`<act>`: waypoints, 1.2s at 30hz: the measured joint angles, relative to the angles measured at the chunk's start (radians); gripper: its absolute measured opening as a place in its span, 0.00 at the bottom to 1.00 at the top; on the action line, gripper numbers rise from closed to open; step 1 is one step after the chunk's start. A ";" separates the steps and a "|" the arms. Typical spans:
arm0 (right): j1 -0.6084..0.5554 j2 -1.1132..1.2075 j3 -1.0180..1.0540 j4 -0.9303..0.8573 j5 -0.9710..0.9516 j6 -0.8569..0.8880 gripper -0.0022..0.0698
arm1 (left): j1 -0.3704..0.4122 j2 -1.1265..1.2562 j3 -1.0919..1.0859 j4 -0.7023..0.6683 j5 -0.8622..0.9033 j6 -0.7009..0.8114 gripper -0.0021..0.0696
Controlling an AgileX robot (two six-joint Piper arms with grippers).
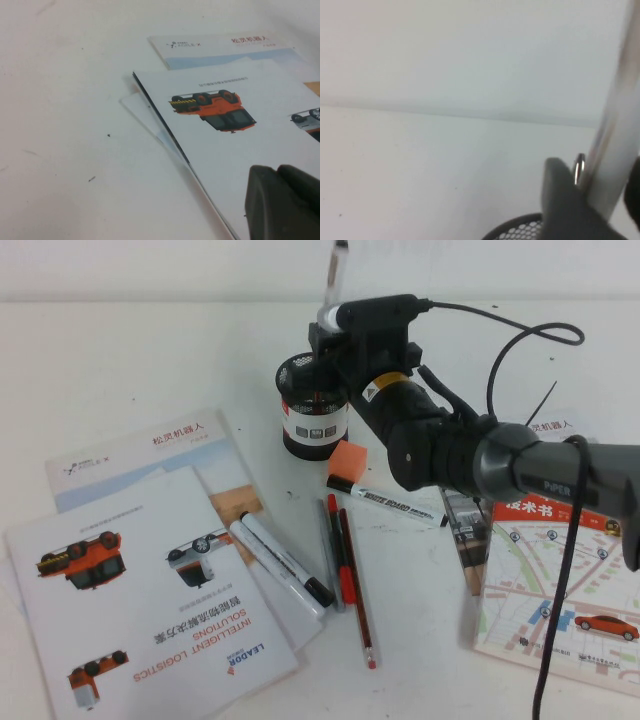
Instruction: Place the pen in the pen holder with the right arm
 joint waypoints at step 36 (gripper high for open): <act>0.011 -1.212 0.861 -0.138 0.349 0.096 0.00 | 0.000 0.000 0.000 0.000 0.000 0.000 0.03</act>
